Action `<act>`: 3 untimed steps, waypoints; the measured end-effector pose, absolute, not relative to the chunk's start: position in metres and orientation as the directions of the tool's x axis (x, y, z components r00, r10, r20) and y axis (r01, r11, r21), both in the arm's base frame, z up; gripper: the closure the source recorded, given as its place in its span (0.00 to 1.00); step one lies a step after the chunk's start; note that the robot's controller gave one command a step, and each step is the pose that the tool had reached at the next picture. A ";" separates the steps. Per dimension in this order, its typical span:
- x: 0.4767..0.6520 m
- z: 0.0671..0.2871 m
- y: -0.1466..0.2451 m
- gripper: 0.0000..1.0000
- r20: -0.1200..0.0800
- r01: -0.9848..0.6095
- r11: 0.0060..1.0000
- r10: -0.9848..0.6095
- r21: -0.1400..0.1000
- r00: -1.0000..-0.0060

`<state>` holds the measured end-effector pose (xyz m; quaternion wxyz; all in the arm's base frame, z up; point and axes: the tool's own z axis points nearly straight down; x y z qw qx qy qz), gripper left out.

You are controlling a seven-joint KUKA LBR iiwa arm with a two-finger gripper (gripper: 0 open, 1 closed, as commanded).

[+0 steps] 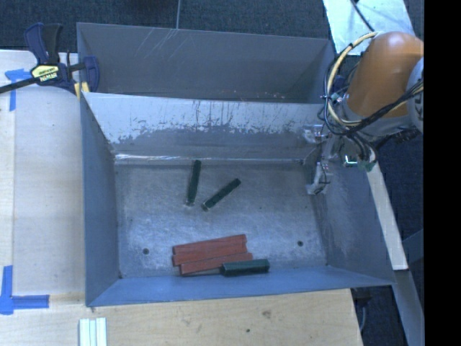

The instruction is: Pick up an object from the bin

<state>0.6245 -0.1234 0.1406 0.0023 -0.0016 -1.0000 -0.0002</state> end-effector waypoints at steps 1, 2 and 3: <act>0.618 0.138 -0.045 0.00 -0.001 -0.007 1.000 -0.007 0.004 -1.000; 0.618 0.071 0.020 0.00 0.002 -0.160 0.987 -0.160 0.003 -0.987; 0.620 0.074 0.018 1.00 -0.004 -0.159 0.987 -0.159 0.000 -0.987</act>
Offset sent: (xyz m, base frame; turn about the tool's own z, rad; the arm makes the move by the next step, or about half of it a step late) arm -0.0072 0.0733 -0.0024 -0.0035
